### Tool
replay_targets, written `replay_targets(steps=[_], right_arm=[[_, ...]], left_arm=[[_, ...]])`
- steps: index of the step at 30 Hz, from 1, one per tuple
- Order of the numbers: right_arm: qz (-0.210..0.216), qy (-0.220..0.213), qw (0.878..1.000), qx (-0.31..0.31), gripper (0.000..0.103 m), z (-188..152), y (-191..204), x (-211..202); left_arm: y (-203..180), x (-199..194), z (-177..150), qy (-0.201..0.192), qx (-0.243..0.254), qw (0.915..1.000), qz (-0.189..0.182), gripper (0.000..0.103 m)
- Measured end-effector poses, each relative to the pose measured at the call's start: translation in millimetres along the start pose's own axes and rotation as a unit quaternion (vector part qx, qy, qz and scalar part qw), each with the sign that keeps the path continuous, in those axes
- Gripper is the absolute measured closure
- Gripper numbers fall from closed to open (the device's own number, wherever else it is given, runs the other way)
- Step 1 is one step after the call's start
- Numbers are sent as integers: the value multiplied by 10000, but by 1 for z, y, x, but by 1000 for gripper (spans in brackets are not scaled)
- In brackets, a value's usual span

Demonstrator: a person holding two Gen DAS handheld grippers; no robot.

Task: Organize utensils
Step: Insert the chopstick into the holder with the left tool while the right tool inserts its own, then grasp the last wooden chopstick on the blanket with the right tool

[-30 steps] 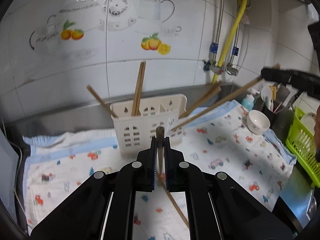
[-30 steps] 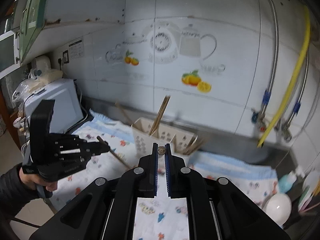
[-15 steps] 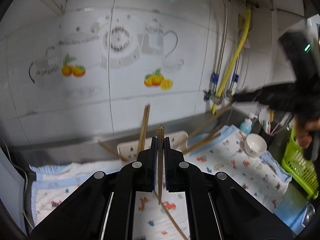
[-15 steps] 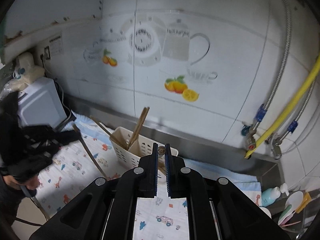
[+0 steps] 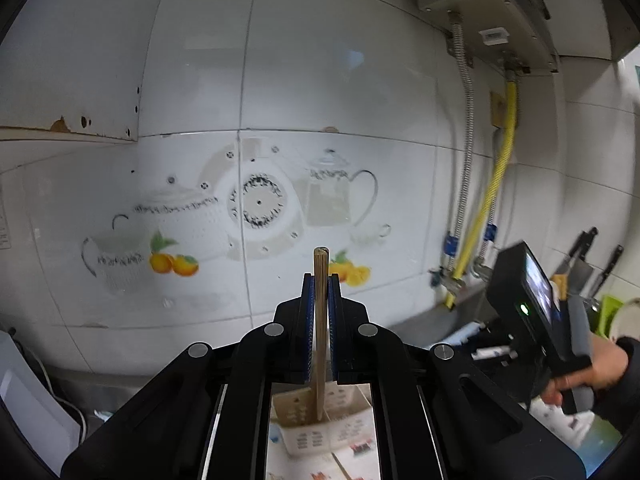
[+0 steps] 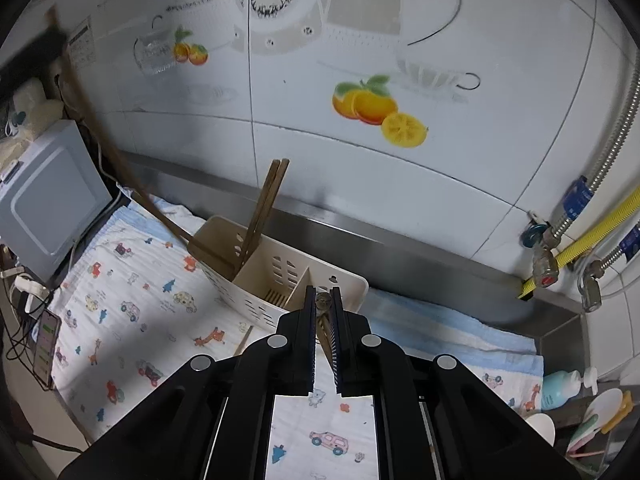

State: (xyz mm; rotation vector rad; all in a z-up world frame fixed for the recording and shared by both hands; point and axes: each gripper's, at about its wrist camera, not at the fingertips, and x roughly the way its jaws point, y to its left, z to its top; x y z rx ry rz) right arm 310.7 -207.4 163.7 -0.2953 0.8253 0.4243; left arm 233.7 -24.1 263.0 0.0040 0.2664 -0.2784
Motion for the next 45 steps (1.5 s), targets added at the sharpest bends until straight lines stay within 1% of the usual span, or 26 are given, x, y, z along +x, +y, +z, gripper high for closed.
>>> replay_targets(steps=[5, 9, 14, 17, 18, 19, 22, 27, 29, 33, 35, 38, 39, 43, 44, 45], right_arm=[[-2, -238, 9997, -22, 95, -2, -2, -11], [14, -443, 9990, -77, 90, -9, 0, -26], [215, -684, 9974, -47, 87, -26, 6, -43], [325, -751, 9966, 30, 85, -44, 11, -46], [356, -765, 9964, 31, 85, -52, 15, -46], [392, -774, 9962, 59, 85, -59, 17, -45], [483, -756, 9959, 143, 85, -81, 25, -40], [563, -681, 9959, 173, 85, -125, 53, -27], [677, -596, 9957, 233, 85, -142, 64, -19], [834, -430, 9951, 316, 85, -177, 92, -3], [951, -333, 9942, 378, 85, -194, 106, 6], [897, -276, 9948, 389, 85, -212, 122, 16], [940, -238, 9943, 453, 85, -219, 128, 20], [974, -99, 9933, 609, 85, -233, 139, 36], [1010, -66, 9926, 673, 85, -237, 141, 39], [1012, -45, 9923, 708, 85, -240, 143, 41]], left_arm=[[11, 24, -7, 78, -167, 9998, 122, 98], [20, 43, -20, 197, -307, 9991, 195, 98], [21, 56, -35, 406, -378, 9984, 74, 98], [21, 59, -41, 503, -407, 9979, 6, 98], [20, 57, -42, 491, -400, 9980, 16, 98], [19, 56, -43, 488, -386, 9981, -2, 95], [15, 50, -45, 512, -355, 9980, -51, 95], [10, 34, -48, 488, -319, 9983, -82, 92], [10, 26, -49, 464, -323, 9984, -68, 84], [11, 9, -53, 395, -280, 9988, -50, 80], [13, -3, -58, 371, -295, 9989, -31, 76], [16, -18, -67, 369, -311, 9988, -21, 72], [17, -22, -70, 365, -314, 9988, -17, 70], [24, -43, -88, 389, -463, 9982, 18, 64], [25, -47, -92, 389, -478, 9981, 42, 60], [27, -50, -95, 397, -489, 9980, 63, 58]])
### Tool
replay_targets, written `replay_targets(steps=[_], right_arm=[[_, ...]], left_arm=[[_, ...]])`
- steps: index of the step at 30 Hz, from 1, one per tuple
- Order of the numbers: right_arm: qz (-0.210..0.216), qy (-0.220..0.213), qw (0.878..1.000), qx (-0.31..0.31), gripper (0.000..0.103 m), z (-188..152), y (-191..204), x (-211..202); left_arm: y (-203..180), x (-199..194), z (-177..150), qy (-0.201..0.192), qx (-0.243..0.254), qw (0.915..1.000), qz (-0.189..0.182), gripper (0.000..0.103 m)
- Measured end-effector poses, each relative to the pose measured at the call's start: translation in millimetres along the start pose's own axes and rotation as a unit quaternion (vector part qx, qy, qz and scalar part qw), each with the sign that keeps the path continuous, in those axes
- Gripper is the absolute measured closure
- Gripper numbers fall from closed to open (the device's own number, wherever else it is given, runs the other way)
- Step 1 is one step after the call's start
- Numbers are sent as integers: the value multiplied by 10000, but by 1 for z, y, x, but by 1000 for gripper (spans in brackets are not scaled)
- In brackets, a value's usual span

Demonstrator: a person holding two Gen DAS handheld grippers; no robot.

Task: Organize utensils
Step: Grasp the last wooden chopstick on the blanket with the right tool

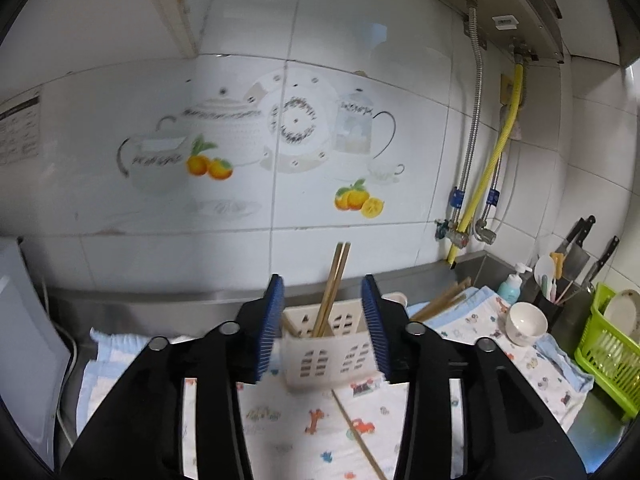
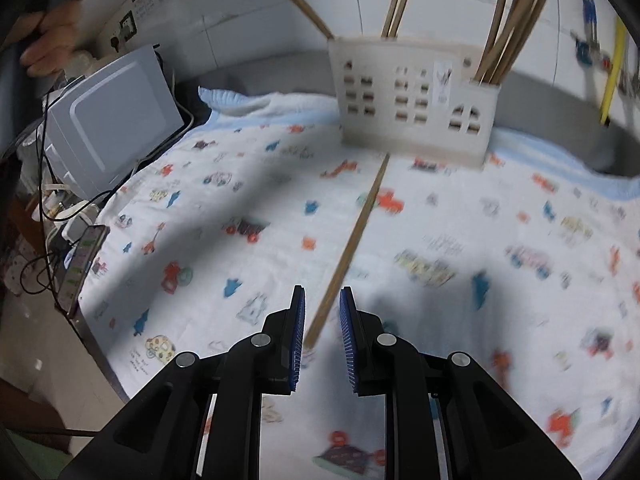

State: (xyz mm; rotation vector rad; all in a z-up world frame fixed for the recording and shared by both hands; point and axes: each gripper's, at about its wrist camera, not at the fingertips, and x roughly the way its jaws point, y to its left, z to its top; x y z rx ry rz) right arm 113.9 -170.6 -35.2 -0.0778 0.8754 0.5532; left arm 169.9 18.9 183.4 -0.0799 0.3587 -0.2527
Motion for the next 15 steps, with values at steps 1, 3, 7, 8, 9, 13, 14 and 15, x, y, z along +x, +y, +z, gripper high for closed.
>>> replay_targets(steps=[1, 3, 7, 8, 9, 13, 14, 15], right_arm=[[-5, 32, 10000, 37, 85, -4, 2, 4], [-147, 79, 9999, 39, 85, -10, 5, 12], [-179, 216, 9995, 146, 85, -21, 6, 27], [-230, 217, 9994, 142, 85, -23, 6, 29], [-313, 148, 9993, 111, 87, -24, 8, 29], [-571, 105, 9983, -43, 93, -27, 14, 29], [-568, 106, 9983, -48, 93, -27, 13, 29], [-573, 96, 9983, -46, 94, -27, 13, 28]], left_arm=[[2, -5, -6, 13, -12, 10000, 17, 57], [7, -11, -14, 33, -45, 10000, 16, 57], [16, -20, -33, 106, -150, 9998, 78, 54], [18, -21, -37, 135, -176, 9997, 84, 52], [19, -22, -40, 152, -191, 9996, 109, 51], [25, -24, -56, 246, -287, 9992, 160, 45], [26, -25, -60, 269, -329, 9990, 150, 43], [26, -25, -63, 287, -349, 9989, 144, 42]])
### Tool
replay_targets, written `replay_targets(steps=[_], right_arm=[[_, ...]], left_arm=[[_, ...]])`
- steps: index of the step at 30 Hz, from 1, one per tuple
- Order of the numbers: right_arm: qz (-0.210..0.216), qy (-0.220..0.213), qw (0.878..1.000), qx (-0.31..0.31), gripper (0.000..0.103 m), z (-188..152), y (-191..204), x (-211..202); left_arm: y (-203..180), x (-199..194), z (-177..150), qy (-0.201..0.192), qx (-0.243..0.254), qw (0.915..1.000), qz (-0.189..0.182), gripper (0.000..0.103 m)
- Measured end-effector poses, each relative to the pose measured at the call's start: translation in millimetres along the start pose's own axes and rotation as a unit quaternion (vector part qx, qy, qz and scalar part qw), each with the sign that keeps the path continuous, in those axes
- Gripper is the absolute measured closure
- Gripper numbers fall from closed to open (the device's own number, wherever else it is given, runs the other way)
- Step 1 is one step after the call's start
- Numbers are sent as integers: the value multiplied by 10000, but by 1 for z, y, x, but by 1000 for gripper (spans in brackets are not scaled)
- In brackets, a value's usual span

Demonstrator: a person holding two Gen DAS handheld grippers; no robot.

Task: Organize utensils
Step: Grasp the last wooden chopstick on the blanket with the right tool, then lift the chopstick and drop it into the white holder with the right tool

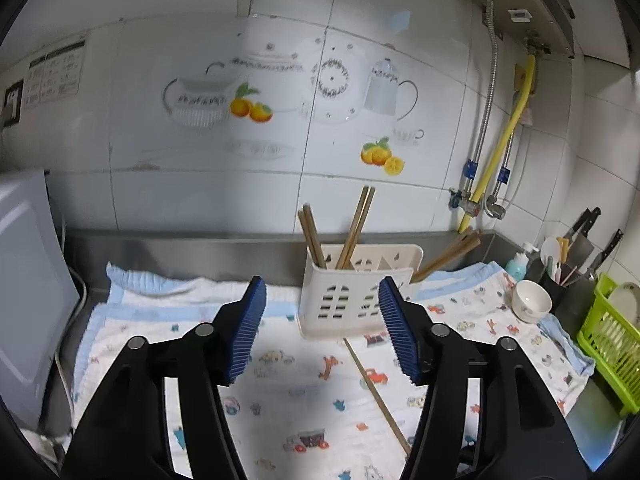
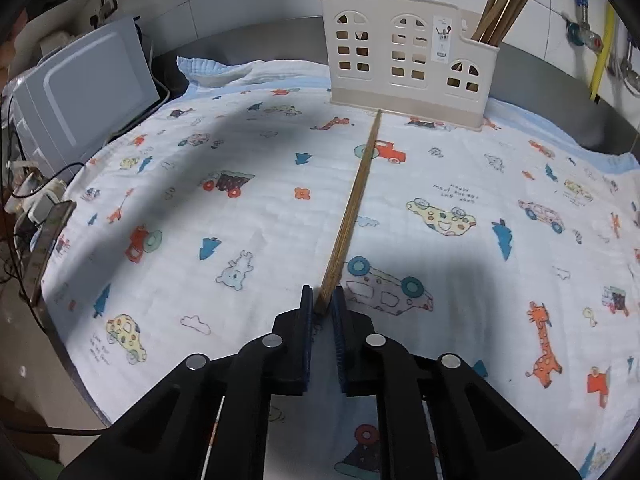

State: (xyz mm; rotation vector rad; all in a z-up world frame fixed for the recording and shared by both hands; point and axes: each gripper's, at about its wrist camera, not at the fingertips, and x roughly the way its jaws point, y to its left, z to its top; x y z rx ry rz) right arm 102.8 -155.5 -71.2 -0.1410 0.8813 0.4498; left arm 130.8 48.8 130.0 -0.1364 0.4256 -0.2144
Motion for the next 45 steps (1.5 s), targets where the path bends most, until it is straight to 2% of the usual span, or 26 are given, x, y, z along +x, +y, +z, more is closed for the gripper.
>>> replay_targets(steps=[5, 11, 17, 31, 37, 41, 45], right_arm=[[-145, -158, 9997, -104, 94, -1, -4, -16], [-387, -791, 9955, -353, 95, 19, -15, -70], [-317, -1432, 9882, -434, 96, 69, -34, -124], [-153, -2036, 9772, -581, 96, 191, -65, -207], [-293, -2382, 9690, -593, 96, 228, -68, -219], [-333, -2573, 9642, -556, 96, 252, -70, -215], [-549, -2772, 9574, -598, 96, 269, -70, -209]], left_arm=[[4, 3, -17, 151, -95, 9998, 37, 36], [8, 10, -37, 353, -206, 9992, 28, 33], [10, 19, -56, 572, -369, 9977, 21, 32], [14, 35, -82, 891, -587, 9943, 47, 27], [18, 39, -85, 936, -636, 9935, 93, 24], [23, 41, -84, 944, -673, 9932, 144, 24], [29, 41, -83, 928, -707, 9930, 209, 23]])
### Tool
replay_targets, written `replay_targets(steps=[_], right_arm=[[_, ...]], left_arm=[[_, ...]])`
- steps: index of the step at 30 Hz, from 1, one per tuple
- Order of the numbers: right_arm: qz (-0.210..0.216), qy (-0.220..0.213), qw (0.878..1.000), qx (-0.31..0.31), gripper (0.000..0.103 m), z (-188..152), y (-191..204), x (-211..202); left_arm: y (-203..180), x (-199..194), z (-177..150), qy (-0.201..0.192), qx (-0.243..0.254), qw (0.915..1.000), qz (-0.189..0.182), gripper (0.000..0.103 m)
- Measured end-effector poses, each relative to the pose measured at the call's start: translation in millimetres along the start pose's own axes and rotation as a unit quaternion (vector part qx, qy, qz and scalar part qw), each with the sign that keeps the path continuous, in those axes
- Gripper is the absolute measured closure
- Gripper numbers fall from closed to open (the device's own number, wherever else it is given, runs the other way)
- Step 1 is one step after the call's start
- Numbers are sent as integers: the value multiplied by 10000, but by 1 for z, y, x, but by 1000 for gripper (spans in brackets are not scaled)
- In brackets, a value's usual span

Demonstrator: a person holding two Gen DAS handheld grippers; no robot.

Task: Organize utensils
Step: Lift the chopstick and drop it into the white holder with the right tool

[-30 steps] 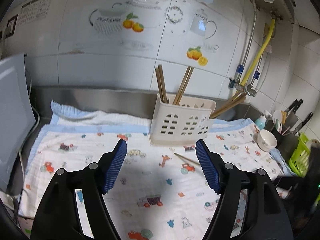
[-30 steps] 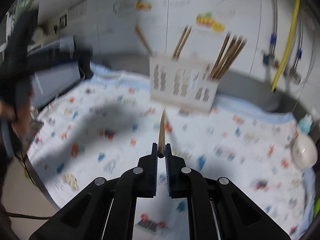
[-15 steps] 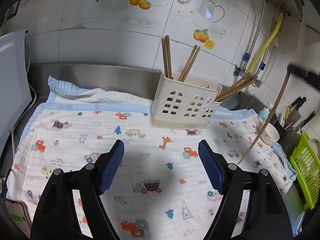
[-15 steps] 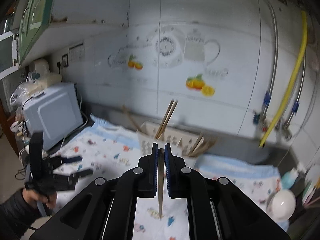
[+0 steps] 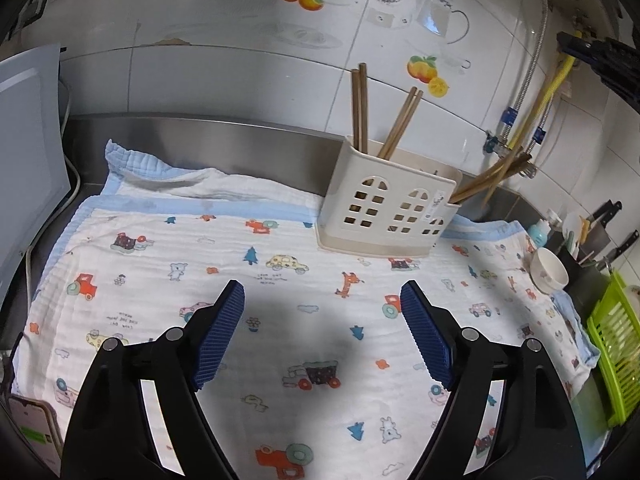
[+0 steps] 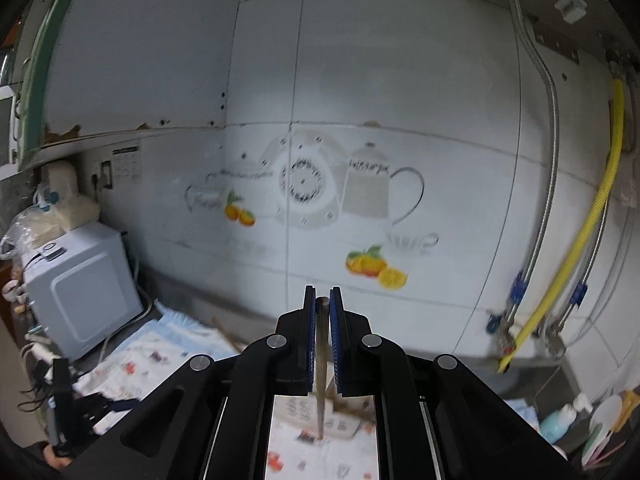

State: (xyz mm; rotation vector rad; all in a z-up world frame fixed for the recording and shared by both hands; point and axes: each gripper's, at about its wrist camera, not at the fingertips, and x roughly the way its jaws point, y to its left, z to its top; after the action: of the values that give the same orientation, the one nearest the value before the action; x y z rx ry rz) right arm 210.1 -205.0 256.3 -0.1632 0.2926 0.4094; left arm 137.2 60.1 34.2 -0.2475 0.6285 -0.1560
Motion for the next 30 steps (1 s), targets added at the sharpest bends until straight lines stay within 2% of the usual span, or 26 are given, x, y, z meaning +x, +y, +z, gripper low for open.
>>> replay_targets(steps=[7, 12, 23, 27, 30], right_arm=[[-171, -165, 9997, 69, 96, 8, -11, 31], [-184, -195, 9994, 210, 96, 2, -21, 52], [-148, 271, 9993, 231, 96, -22, -31, 84], [-178, 339, 9991, 164, 95, -26, -31, 82], [-189, 382, 9990, 143, 91, -28, -31, 76]], left_arm=[[12, 5, 4, -1, -95, 9999, 85, 22], [15, 10, 3, 29, -123, 9999, 109, 22], [14, 7, 3, -32, -75, 9998, 197, 13], [12, 1, 5, -113, -51, 9996, 267, 8], [11, -4, 6, -161, -68, 9995, 253, 6]])
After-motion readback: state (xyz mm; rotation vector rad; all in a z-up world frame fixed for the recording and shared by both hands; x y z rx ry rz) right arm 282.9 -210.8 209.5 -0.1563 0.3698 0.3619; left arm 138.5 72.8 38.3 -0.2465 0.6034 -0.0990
